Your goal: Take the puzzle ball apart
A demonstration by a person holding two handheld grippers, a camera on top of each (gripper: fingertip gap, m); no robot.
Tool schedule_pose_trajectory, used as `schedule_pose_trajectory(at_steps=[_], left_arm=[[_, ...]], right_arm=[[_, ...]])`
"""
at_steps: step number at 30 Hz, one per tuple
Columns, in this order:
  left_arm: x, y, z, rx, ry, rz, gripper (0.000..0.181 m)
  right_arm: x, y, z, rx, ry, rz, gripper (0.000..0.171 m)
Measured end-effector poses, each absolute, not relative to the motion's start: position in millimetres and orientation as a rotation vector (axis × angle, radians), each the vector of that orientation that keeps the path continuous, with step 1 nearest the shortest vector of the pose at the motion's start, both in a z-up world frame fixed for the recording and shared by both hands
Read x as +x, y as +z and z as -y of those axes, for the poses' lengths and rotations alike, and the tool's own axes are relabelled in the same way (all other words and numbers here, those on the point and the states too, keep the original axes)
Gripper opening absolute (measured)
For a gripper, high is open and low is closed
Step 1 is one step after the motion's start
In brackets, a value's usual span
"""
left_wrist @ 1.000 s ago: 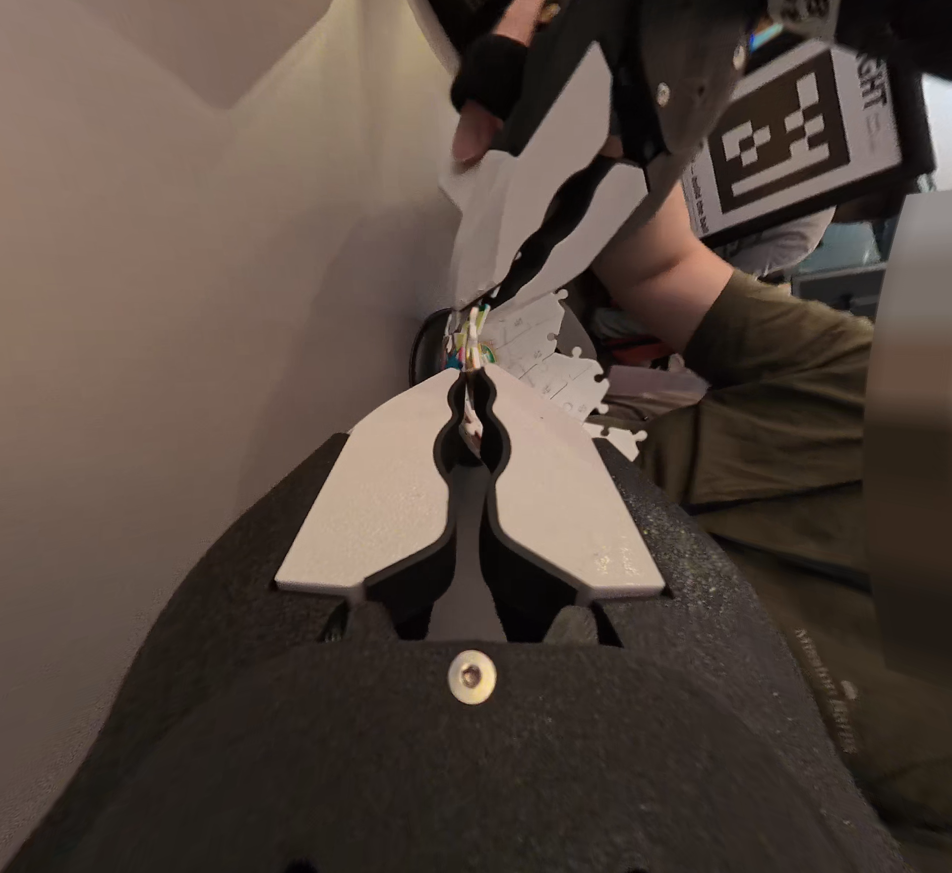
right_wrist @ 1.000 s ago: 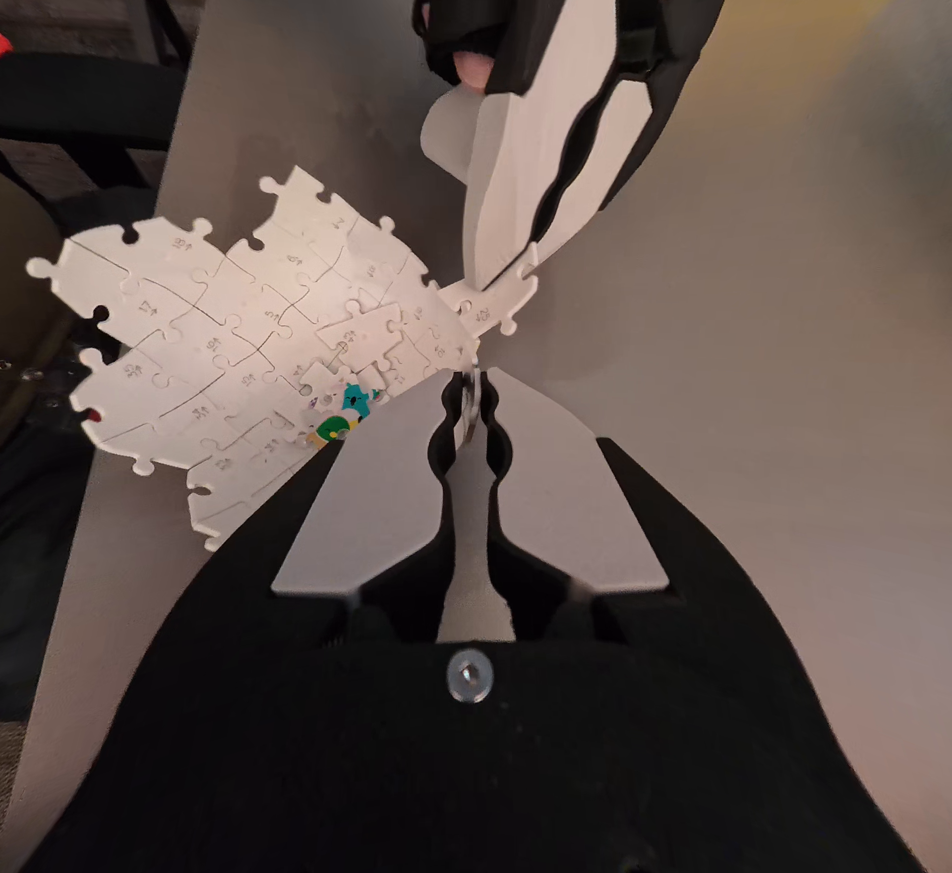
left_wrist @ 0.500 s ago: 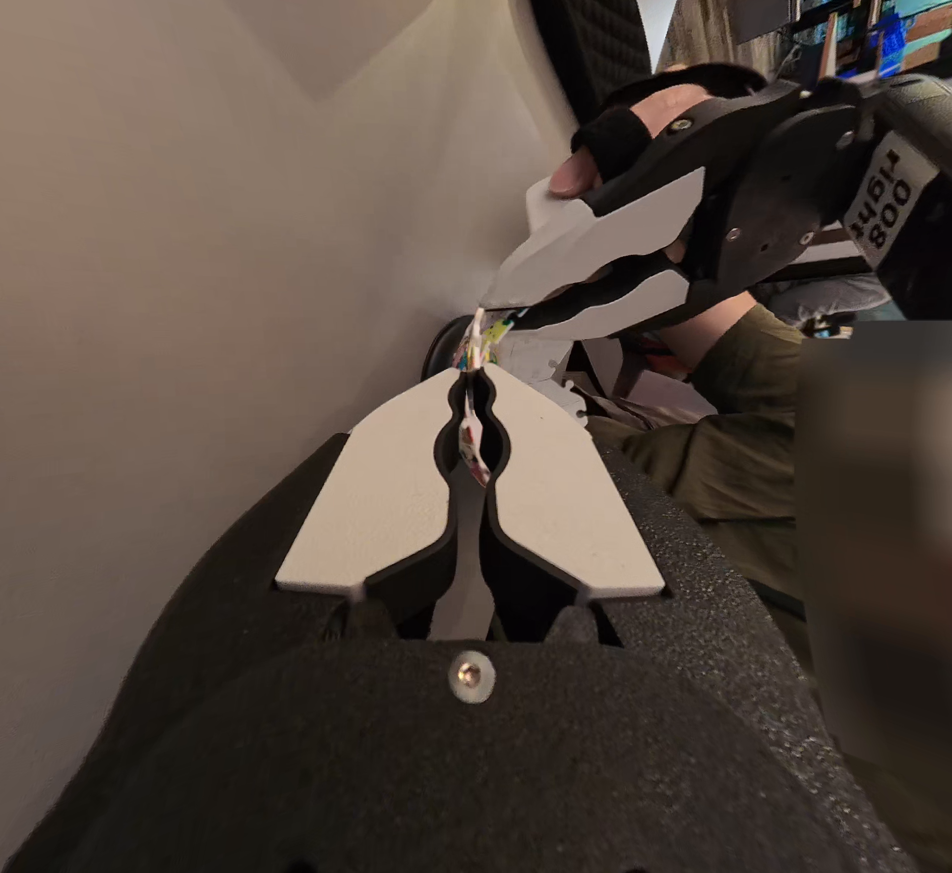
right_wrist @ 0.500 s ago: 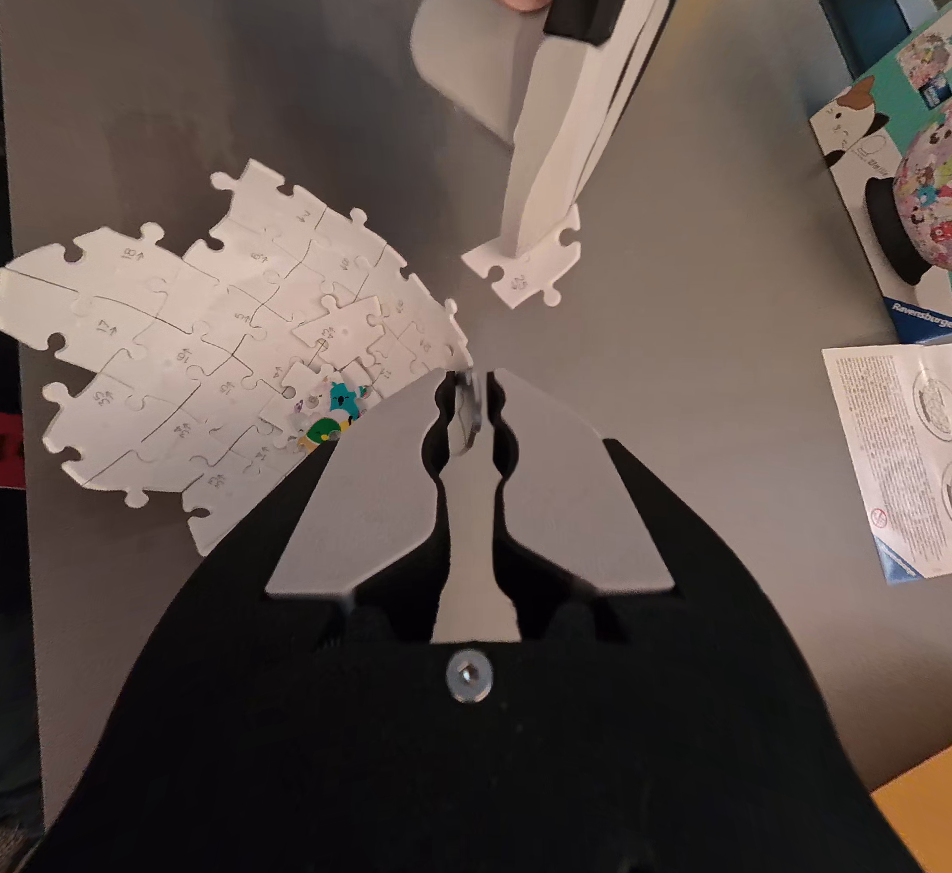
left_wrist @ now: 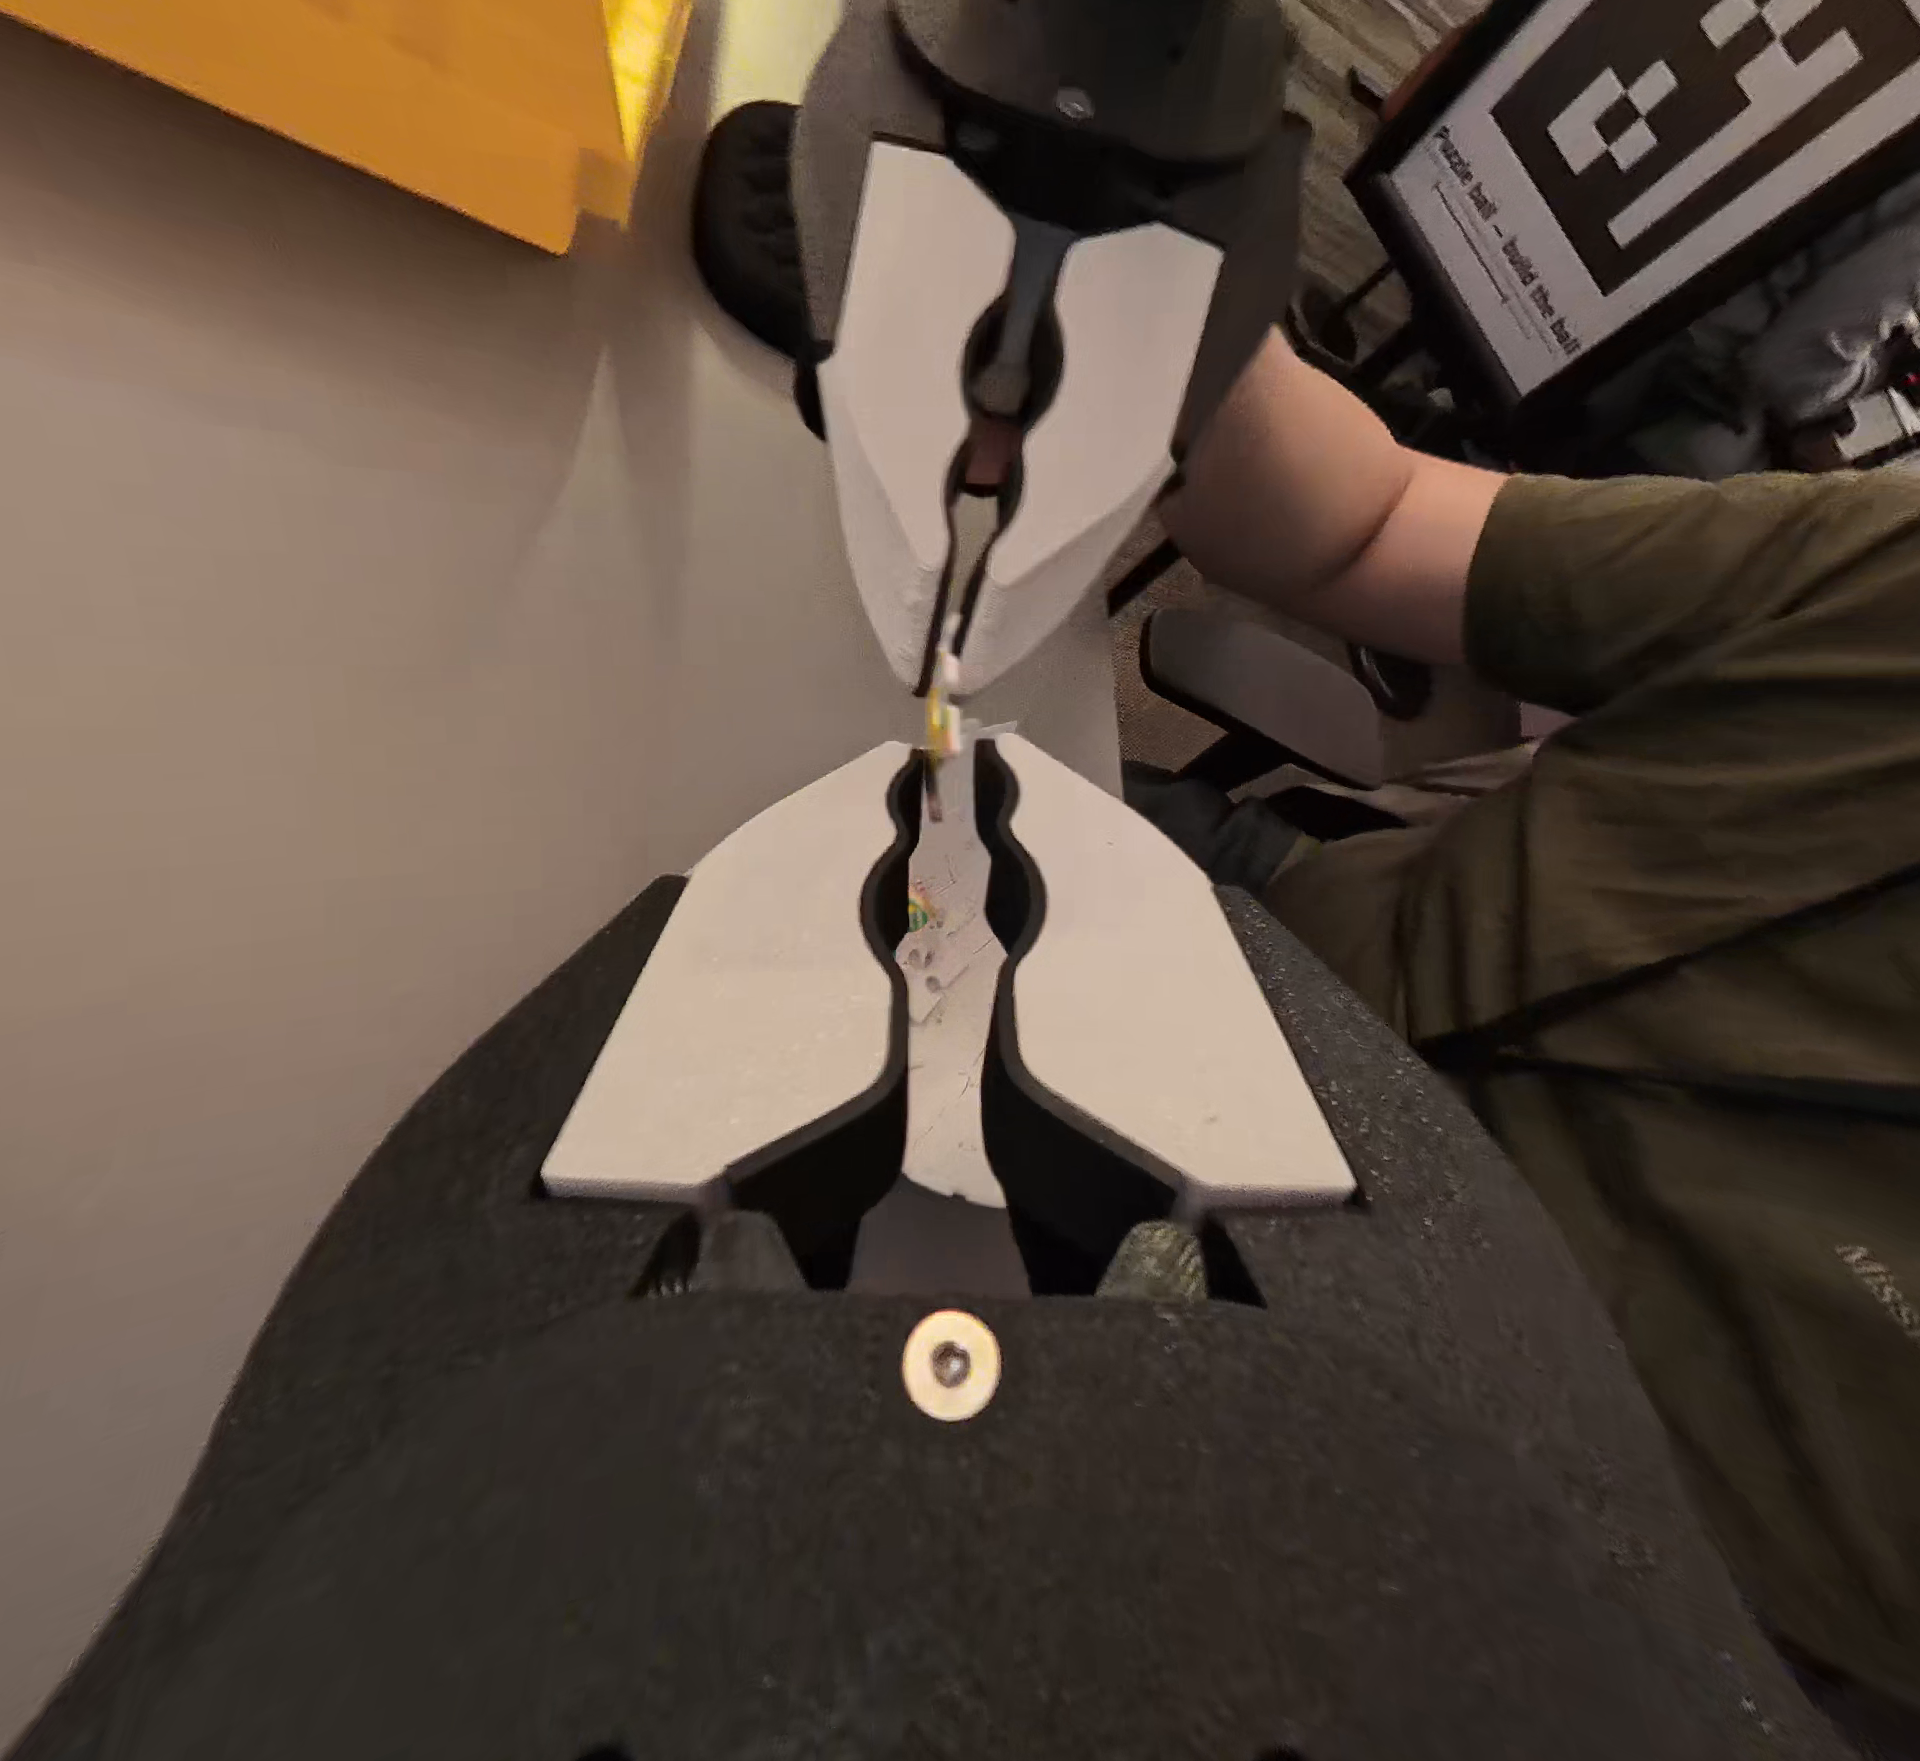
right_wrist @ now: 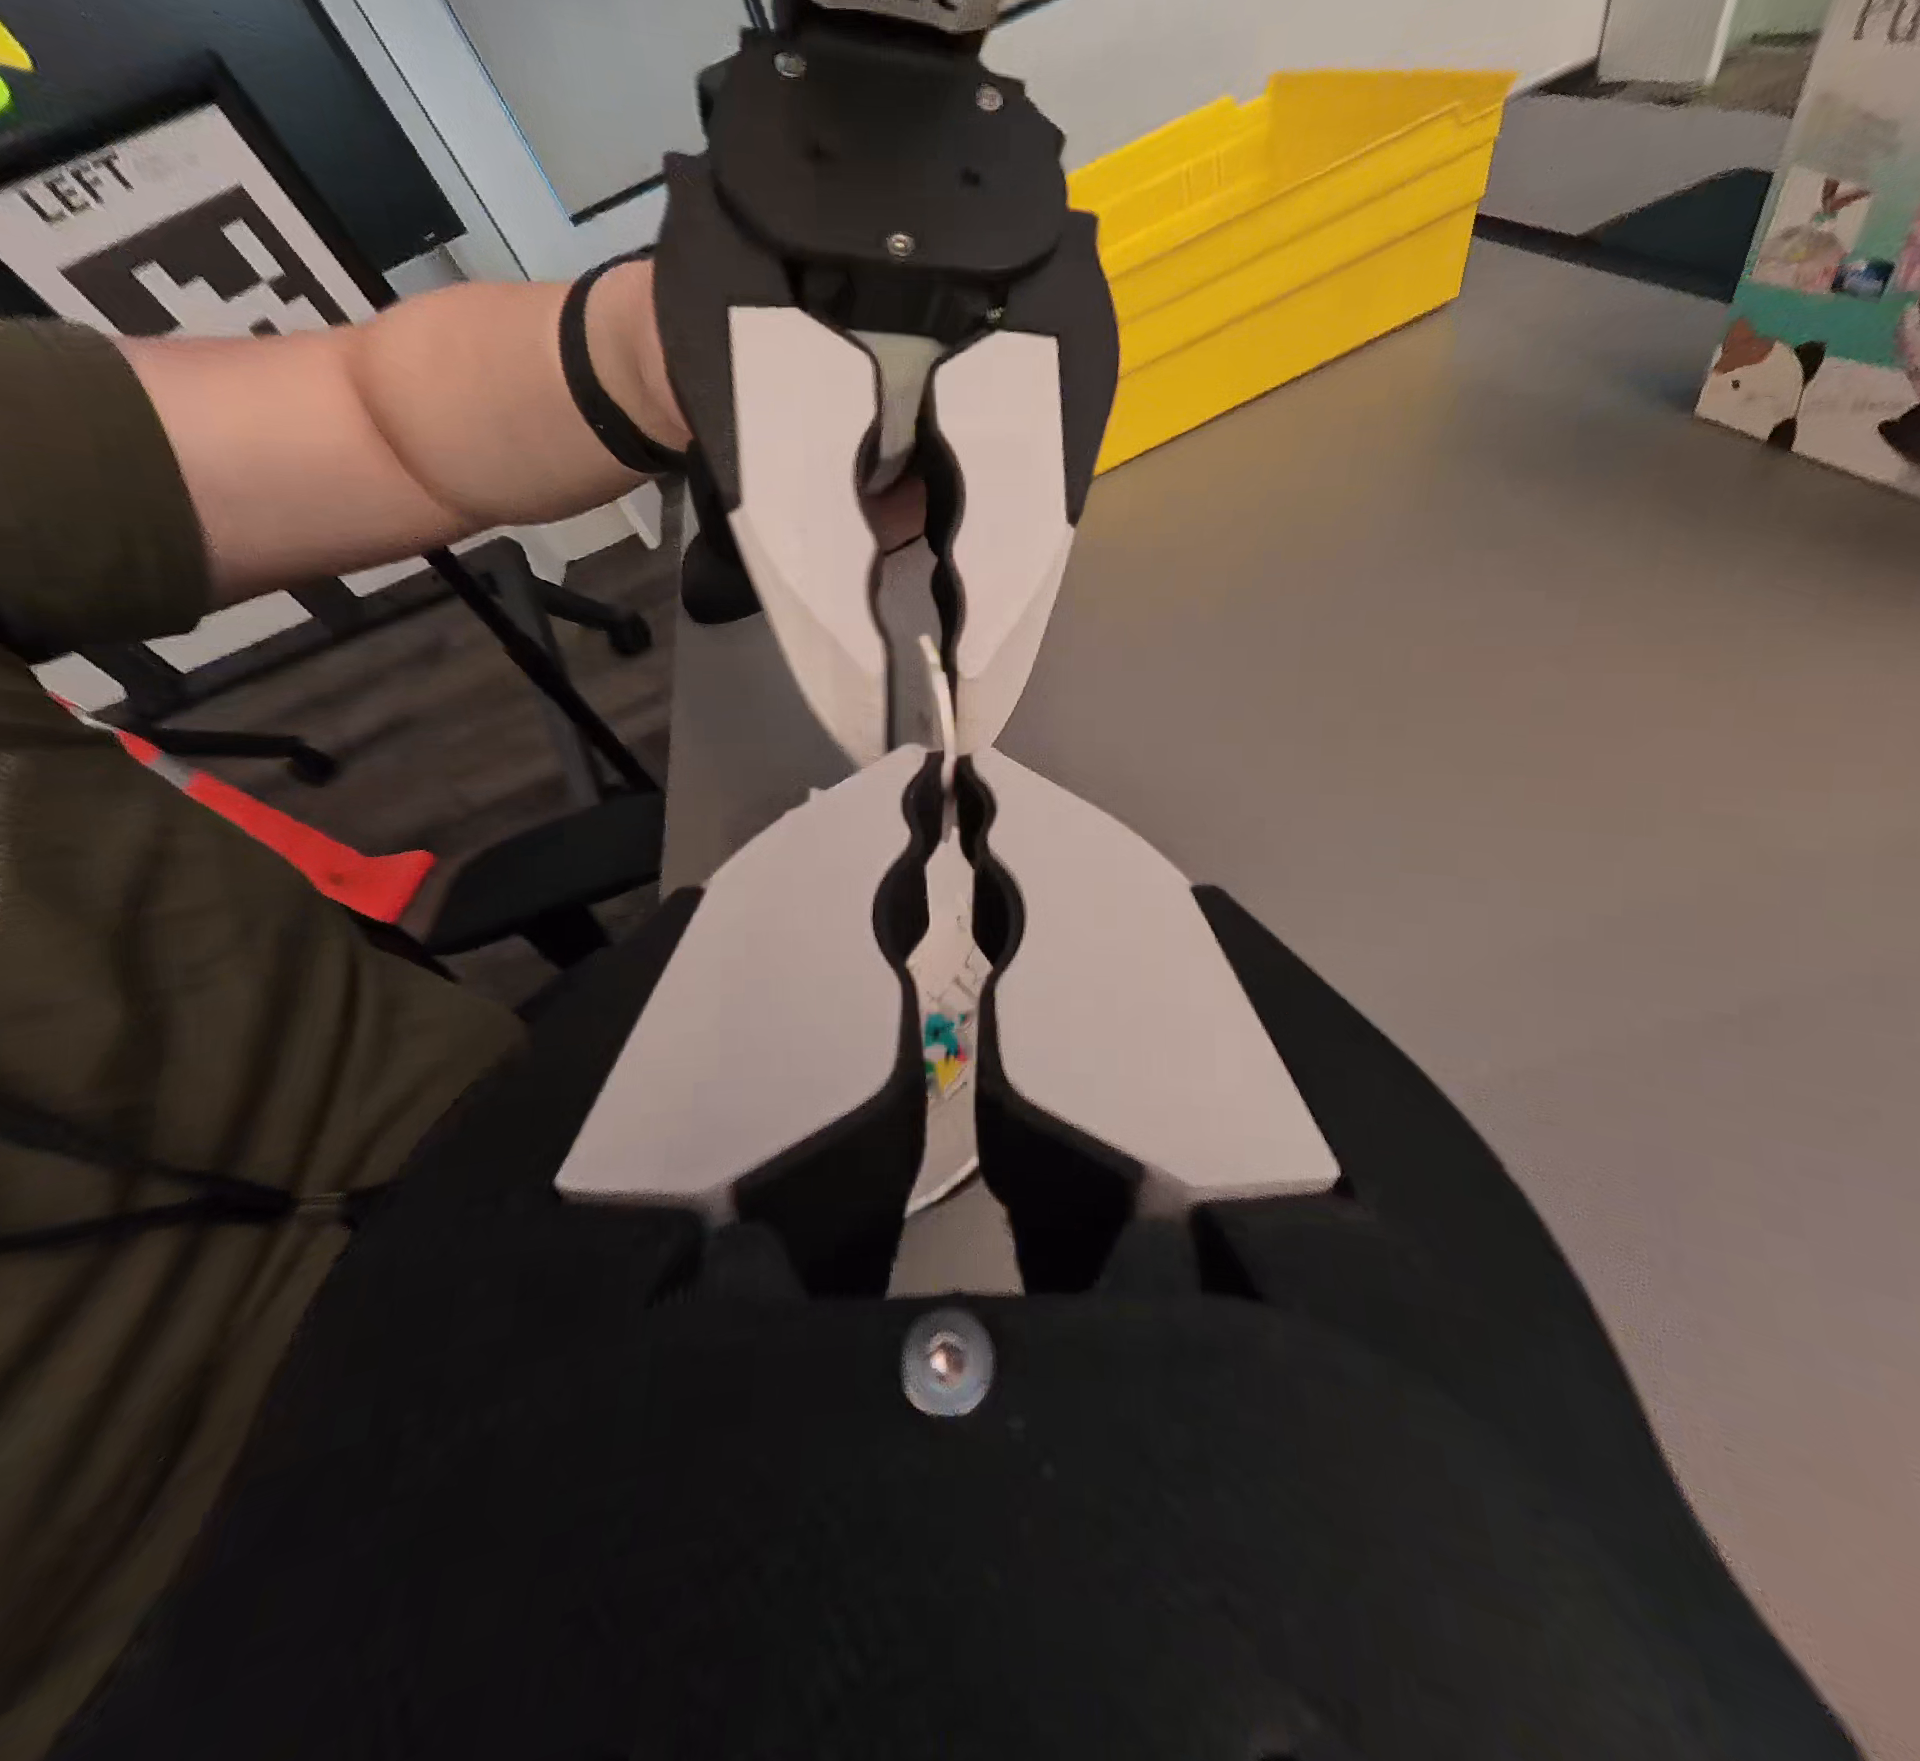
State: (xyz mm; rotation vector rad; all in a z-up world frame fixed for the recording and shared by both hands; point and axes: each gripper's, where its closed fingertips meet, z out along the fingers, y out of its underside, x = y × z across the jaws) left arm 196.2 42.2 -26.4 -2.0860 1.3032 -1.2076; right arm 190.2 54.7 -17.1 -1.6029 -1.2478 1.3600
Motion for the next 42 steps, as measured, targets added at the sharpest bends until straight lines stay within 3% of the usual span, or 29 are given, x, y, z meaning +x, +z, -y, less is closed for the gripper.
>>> schedule_pose_trajectory(at_steps=[2, 8, 16, 18, 21, 24, 27, 31, 38, 41, 42], left_arm=[[197, -21, -45, -2.047, -1.195, -1.298, 0.022], [169, -63, -55, -2.088, -0.816, -1.434, 0.023], [194, -94, -52, -2.054, -0.756, -1.595, 0.024], [199, -95, -49, -2.069, -0.790, -1.608, 0.022], [199, -94, -48, -2.092, -0.803, -1.611, 0.019], [195, -89, -48, -2.080, -0.807, -1.588, 0.019], [193, -88, -46, -2.079, -0.813, -1.591, 0.019], [194, -97, -49, -2.086, -0.705, -1.641, 0.020], [200, -102, -47, -2.167, -0.765, -1.646, 0.006], [201, -103, -50, -2.193, -0.759, -1.618, 0.005], [201, -104, -51, -2.203, -0.758, -1.608, 0.005]], right_arm=[[204, -13, -62, -1.650, 1.310, 1.218, 0.003], [349, 20, -182, -1.855, 0.657, 0.844, 0.003], [448, -64, -254, -2.311, 0.607, 0.584, 0.005], [458, -81, -262, -2.367, 0.536, 0.566, 0.025], [473, -81, -268, -2.325, 0.314, 0.592, 0.025], [438, -46, -246, -2.129, 0.303, 0.683, 0.025], [334, -19, -161, -1.844, 0.674, 0.956, 0.025], [245, -52, -81, -1.802, 0.921, 1.184, 0.025], [198, -102, -52, -1.961, 1.075, 1.323, 0.025], [195, -116, -48, -2.029, 1.054, 1.383, 0.016], [195, -119, -47, -2.037, 1.038, 1.406, 0.004]])
